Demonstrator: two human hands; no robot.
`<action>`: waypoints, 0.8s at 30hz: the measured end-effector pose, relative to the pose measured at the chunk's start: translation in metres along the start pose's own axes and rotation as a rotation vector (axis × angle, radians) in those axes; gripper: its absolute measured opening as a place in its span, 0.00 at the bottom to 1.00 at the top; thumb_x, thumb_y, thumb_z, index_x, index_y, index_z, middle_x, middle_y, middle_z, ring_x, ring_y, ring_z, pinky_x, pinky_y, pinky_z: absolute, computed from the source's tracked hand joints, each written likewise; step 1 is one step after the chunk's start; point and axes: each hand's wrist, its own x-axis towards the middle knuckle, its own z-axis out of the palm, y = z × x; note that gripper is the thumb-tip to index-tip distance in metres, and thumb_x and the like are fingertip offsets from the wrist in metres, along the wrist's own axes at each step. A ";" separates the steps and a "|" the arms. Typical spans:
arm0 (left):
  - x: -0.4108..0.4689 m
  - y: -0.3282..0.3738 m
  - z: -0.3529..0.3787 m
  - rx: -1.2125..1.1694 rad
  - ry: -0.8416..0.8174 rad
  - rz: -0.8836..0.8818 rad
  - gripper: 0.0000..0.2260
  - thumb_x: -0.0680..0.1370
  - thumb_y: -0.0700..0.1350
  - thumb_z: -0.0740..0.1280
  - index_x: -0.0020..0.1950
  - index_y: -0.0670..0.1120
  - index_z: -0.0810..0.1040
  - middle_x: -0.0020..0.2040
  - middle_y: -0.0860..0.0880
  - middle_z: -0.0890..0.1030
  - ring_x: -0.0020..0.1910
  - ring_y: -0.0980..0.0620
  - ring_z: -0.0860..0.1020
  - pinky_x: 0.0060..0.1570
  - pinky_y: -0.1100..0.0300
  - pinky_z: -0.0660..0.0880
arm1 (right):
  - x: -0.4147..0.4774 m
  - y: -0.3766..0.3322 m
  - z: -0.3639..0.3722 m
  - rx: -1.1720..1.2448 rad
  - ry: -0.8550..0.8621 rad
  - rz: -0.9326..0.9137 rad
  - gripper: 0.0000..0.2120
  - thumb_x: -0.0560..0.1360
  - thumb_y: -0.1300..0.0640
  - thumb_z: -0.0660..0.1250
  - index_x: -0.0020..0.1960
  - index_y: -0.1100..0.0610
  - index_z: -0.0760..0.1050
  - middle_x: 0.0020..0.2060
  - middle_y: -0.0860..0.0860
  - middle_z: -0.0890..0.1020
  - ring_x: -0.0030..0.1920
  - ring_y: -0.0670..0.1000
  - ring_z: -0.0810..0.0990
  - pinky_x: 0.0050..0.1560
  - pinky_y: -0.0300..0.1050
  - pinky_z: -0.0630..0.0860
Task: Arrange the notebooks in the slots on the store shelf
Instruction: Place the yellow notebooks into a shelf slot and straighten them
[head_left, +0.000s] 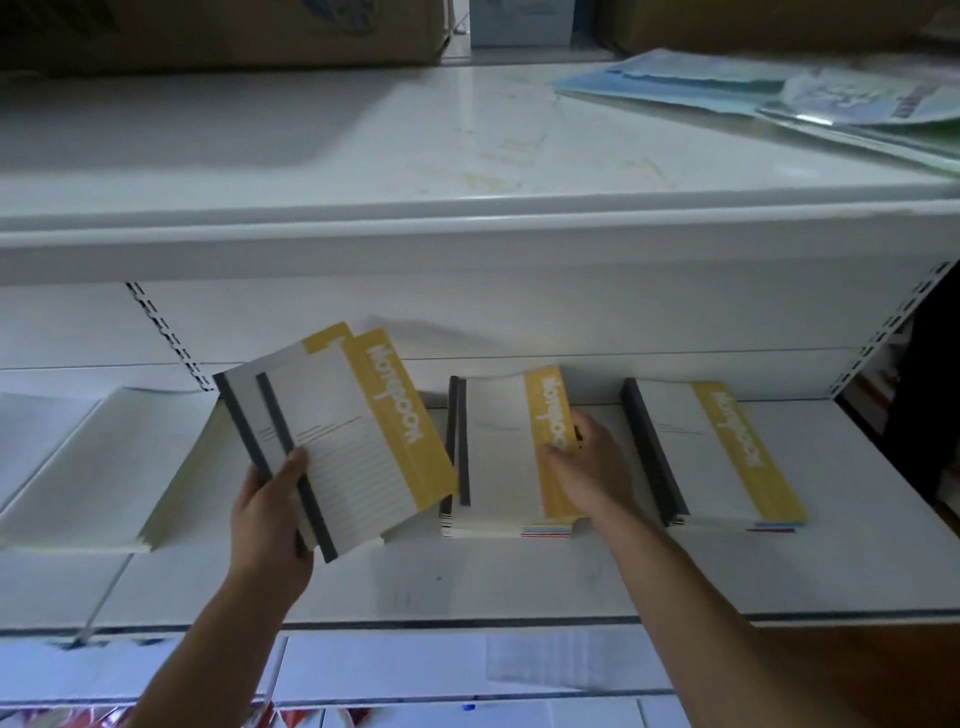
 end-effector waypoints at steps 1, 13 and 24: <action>0.001 0.002 -0.004 -0.010 0.008 -0.008 0.09 0.80 0.43 0.64 0.59 0.53 0.76 0.54 0.50 0.80 0.52 0.49 0.78 0.51 0.50 0.74 | 0.000 0.001 0.006 -0.038 0.022 -0.017 0.11 0.70 0.53 0.68 0.52 0.49 0.76 0.49 0.49 0.80 0.48 0.52 0.79 0.45 0.45 0.76; -0.040 -0.035 0.112 0.141 -0.355 -0.062 0.05 0.78 0.41 0.67 0.52 0.48 0.79 0.45 0.49 0.85 0.44 0.51 0.83 0.41 0.57 0.79 | -0.038 -0.013 -0.065 0.430 -0.209 -0.010 0.07 0.76 0.45 0.66 0.50 0.46 0.78 0.43 0.36 0.83 0.45 0.42 0.82 0.48 0.41 0.77; -0.023 -0.059 0.136 0.888 -0.300 0.386 0.15 0.82 0.41 0.59 0.69 0.46 0.66 0.54 0.46 0.76 0.41 0.52 0.73 0.31 0.65 0.66 | 0.009 0.075 -0.158 0.012 0.151 0.173 0.13 0.75 0.53 0.66 0.59 0.50 0.74 0.51 0.50 0.81 0.49 0.54 0.79 0.46 0.47 0.74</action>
